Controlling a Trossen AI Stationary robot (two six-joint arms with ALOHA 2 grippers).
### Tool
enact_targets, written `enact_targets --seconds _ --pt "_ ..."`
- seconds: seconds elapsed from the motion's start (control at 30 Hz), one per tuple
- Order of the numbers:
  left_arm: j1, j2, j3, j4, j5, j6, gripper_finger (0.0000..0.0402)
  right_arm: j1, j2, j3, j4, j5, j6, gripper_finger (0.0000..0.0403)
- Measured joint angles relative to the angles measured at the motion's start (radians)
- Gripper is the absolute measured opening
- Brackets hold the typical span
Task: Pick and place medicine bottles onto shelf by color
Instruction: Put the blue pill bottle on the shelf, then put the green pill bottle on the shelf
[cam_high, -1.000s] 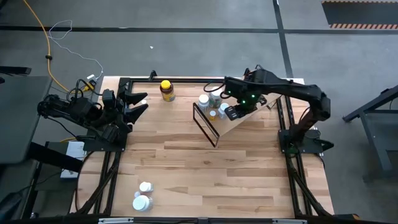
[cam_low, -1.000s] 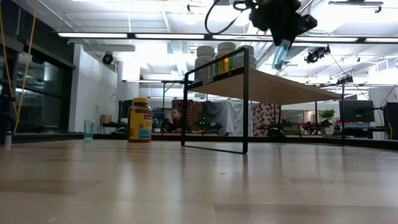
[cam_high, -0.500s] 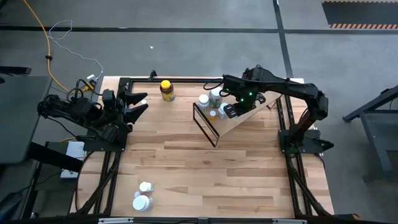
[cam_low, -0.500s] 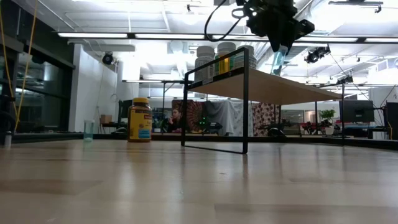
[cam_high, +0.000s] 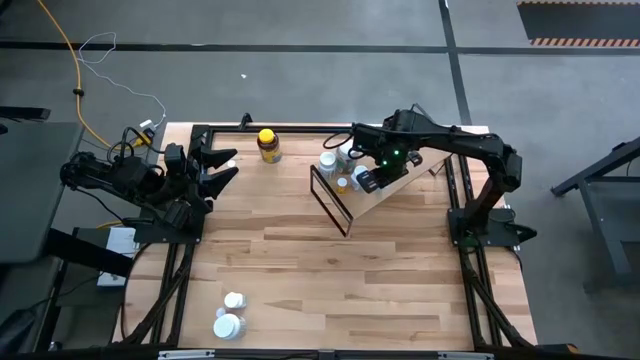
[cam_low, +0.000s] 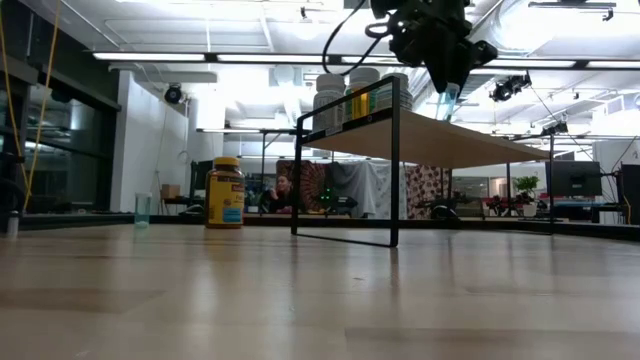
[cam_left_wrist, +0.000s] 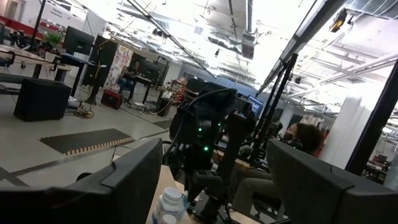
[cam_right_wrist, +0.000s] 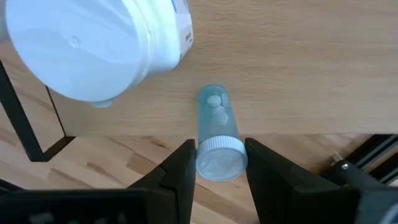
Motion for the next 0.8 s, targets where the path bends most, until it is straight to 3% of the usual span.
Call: enact_targets --seconds 0.8 --pt "0.0 0.0 0.0 0.0 0.0 0.0 0.0278 0.0 0.001 0.0 0.046 0.049 -0.097 0.0197"
